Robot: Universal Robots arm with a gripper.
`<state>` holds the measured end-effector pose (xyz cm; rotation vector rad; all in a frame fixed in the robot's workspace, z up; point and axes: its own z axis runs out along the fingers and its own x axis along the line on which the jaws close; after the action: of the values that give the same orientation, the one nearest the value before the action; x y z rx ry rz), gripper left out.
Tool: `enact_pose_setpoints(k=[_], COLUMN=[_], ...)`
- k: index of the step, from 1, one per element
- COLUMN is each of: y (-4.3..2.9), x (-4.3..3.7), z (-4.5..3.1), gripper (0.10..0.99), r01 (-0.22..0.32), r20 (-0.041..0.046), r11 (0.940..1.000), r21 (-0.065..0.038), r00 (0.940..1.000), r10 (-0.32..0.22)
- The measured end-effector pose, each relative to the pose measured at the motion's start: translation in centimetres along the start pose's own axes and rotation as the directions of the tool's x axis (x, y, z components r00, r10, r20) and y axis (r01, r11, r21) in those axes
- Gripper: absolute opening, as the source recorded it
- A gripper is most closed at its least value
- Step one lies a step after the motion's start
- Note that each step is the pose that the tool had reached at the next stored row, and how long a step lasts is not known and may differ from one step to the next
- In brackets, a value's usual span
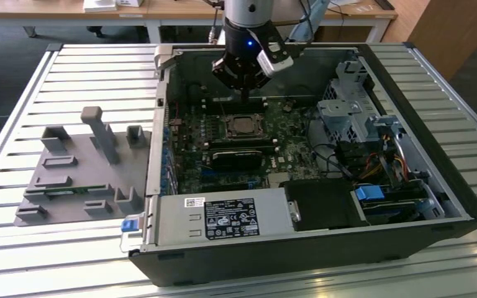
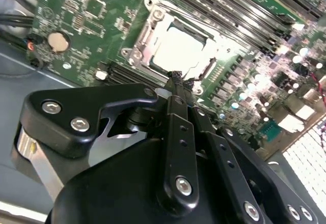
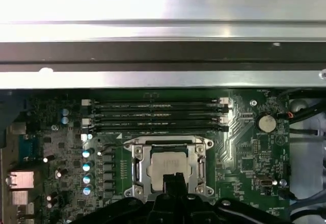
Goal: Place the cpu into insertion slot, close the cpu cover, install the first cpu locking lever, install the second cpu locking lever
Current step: 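Install the first cpu locking lever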
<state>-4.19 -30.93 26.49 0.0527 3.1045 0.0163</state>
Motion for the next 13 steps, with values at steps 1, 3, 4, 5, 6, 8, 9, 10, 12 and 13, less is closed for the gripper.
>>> enact_pose_setpoints(k=[1, 3, 4, 5, 6, 8, 9, 10, 12, 13], y=[-0.01, -0.03, -0.03, -0.04, -0.03, 0.02, 0.06, 0.09, 0.1, 0.1], x=[0.27, 0.83, 1.11, 1.37, 1.61, 1.98, 2.11, 2.23, 2.59, 2.8], z=[0.0, -0.01, -0.01, -0.01, -0.01, 0.01, 0.03, 0.05, 0.06, 0.07], gripper=[0.106, 0.106, 0.106, 0.106, 0.106, 0.106, 0.106, 0.106, 0.106, 0.106], r01=[0.0, -0.001, -0.002, -0.002, -0.003, -0.006, -0.011, -0.017, -0.023, -0.023], r20=[0.0, 0.0, 0.0, 0.0, 0.0001, 0.0, 0.0, 0.0001, 0.0002, 0.0002], r11=[1.0, 1.0, 1.0, 1.0, 1.0, 1.0, 0.9999, 0.9999, 0.9997, 0.9997], r21=[0.0, 0.0, 0.0, 0.0, 0.0, 0.0, 0.001, 0.001, 0.001, 0.001], r00=[1.0, 1.0, 1.0, 1.0, 1.0, 1.0, 0.9999, 0.9999, 0.9997, 0.9997], r10=[0.0, 0.001, 0.002, 0.002, 0.003, 0.006, 0.011, 0.017, 0.023, 0.023])
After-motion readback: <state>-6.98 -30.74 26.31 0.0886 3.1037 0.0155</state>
